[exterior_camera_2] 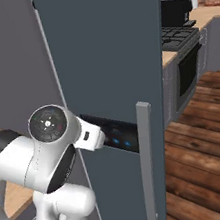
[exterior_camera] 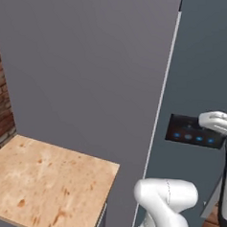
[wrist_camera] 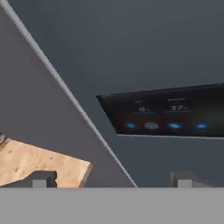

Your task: Take the mushroom and shrimp from the highest rack and move them to the second highest rack where the steak and carrot are located, to maximize freezer space. Close the freezer door after rearranging.

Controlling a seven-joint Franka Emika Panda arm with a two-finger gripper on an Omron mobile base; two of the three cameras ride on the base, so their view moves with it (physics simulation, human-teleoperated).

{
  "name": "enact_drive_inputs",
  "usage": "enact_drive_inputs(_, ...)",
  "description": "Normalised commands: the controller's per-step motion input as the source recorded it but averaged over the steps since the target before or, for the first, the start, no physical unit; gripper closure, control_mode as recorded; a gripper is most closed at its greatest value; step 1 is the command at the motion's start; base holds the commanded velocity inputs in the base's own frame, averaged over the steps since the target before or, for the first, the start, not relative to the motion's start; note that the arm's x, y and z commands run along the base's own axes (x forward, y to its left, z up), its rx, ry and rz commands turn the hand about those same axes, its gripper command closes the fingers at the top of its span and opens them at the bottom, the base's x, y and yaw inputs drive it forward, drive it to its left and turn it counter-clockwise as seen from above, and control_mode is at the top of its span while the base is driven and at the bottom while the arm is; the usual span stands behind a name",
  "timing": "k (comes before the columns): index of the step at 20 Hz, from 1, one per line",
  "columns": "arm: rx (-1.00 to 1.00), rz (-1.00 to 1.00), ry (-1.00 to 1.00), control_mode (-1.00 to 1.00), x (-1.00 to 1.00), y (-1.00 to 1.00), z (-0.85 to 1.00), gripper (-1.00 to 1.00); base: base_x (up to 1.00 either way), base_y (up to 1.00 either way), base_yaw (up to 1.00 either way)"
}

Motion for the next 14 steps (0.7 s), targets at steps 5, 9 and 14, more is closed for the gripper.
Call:
enact_drive_inputs(5, 0.52, -0.31, 0.0, -1.0, 0.23, -0.44, 0.2, -1.0, 0.0, 0.0, 0.0)
enact_drive_inputs(9, 0.44, -0.37, 0.0, -1.0, 0.46, -0.26, 0.19, -1.0, 0.0, 0.0, 0.0)
enact_drive_inputs(14, 0.36, -0.47, 0.0, -1.0, 0.57, -0.19, 0.1, -1.0, 0.0, 0.0, 0.0)
